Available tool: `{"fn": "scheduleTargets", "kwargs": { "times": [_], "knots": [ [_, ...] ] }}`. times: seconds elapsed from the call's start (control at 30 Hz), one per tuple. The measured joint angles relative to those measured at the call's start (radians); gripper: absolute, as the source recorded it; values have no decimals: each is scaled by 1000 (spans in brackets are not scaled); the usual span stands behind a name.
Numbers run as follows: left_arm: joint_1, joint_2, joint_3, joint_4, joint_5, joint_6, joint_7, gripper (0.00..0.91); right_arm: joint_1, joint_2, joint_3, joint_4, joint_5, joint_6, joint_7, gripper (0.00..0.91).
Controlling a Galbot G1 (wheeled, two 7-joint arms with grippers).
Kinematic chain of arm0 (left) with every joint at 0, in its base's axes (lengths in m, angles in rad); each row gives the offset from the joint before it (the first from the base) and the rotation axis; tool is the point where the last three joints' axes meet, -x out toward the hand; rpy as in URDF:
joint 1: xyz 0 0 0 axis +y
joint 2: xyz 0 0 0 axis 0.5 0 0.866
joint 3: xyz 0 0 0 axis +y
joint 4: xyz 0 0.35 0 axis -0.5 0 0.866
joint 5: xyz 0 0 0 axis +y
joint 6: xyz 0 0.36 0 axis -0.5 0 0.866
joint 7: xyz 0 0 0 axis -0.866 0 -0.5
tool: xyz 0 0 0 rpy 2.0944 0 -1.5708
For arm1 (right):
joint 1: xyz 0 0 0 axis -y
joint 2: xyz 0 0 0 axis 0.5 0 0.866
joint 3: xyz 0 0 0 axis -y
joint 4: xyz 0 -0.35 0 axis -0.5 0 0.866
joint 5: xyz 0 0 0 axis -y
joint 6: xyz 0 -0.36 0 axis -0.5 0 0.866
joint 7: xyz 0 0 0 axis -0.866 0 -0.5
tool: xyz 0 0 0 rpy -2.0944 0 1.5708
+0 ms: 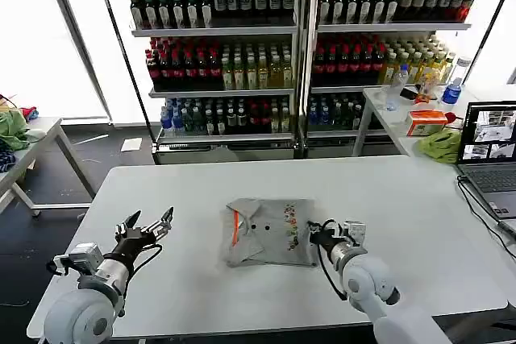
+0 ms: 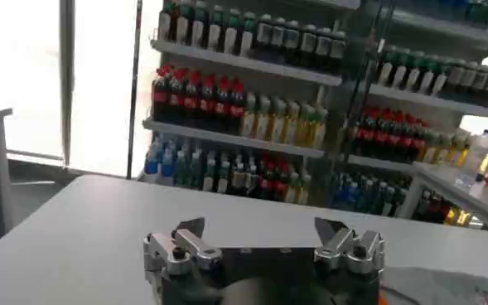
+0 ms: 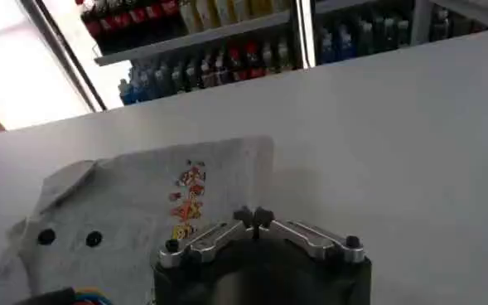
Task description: Fold and organize the clothes.
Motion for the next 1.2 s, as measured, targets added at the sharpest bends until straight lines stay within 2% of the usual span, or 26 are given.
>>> {"fn": "scheduleTargets", "kwargs": {
  "times": [0.2,0.23,0.27,0.5,0.87,1.0,1.2],
  "knots": [
    [3,-1,6,-1,2,1,-1,907,11,-32,19,-12,-48,0,-35,0],
    [5,-2,8,-3,3,2,-2,907,13,-34,19,-15,-55,0,-40,282],
    [6,-3,9,-4,4,2,-2,907,17,-35,19,-18,-62,0,-45,907],
    [15,-7,8,-15,4,7,-1,907,43,-32,22,-52,-111,0,-85,907],
    [14,-24,15,-15,4,8,0,907,21,-43,59,-13,-202,11,-98,907],
    [14,-27,18,-15,4,9,0,907,-5,-52,60,41,-173,9,-87,907],
    [21,-23,16,-13,5,10,0,907,-59,-68,50,136,-55,3,-39,907]
  ]
}}
